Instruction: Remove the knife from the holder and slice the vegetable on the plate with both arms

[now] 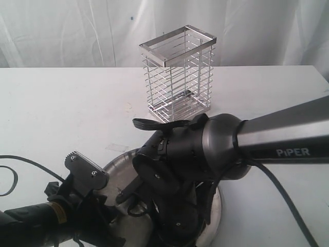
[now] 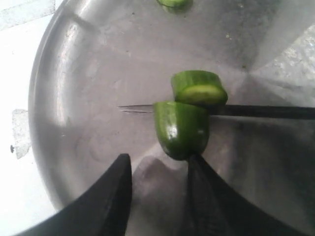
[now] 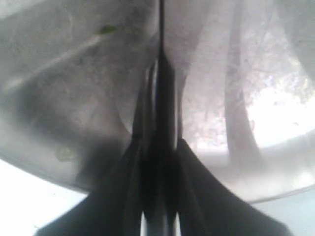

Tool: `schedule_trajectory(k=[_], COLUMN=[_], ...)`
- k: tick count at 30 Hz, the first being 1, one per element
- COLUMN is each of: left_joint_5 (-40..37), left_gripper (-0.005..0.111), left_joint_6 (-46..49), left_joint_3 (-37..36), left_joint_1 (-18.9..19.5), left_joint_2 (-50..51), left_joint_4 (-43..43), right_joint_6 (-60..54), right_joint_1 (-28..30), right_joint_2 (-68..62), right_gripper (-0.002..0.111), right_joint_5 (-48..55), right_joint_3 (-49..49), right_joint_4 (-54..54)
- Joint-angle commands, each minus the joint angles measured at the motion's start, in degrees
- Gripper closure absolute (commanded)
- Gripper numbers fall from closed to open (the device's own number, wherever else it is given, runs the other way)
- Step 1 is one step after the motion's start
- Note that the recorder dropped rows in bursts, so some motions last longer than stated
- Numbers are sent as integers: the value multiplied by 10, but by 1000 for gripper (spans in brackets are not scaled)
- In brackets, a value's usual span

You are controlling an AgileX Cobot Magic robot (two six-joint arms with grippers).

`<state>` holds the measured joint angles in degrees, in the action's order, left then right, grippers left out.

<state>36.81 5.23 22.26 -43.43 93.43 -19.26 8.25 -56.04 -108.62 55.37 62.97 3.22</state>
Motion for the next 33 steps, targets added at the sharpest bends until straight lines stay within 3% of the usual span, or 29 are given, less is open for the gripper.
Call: schedule_trajectory(k=[1,19,26,30,33], left_joint_5=[-1,-28,-55,-103,-152], left_gripper=[65,64,37,39,42], left_joint_6=[-7,-43,-52,-15,41], left_joint_3=[-4,-4,-4,-4,-4], left_joint_1=[-3,-3,-3,-2,5], left_joint_2=[3,-42,-80,-108,-139], left_joint_4=[-5,37,65,55,2], right_joint_6=[-8,76,90,104,104], right_joint_1=[0,0,0,0,0], right_joint_2=[13,45,51,59,60], right_gripper=[108,108,108,108,108], right_joint_5=[48,57,37,28,24], right_joint_3=[-2,-2,-2,-3,-3], right_joint_4=[16,145,144,144,144])
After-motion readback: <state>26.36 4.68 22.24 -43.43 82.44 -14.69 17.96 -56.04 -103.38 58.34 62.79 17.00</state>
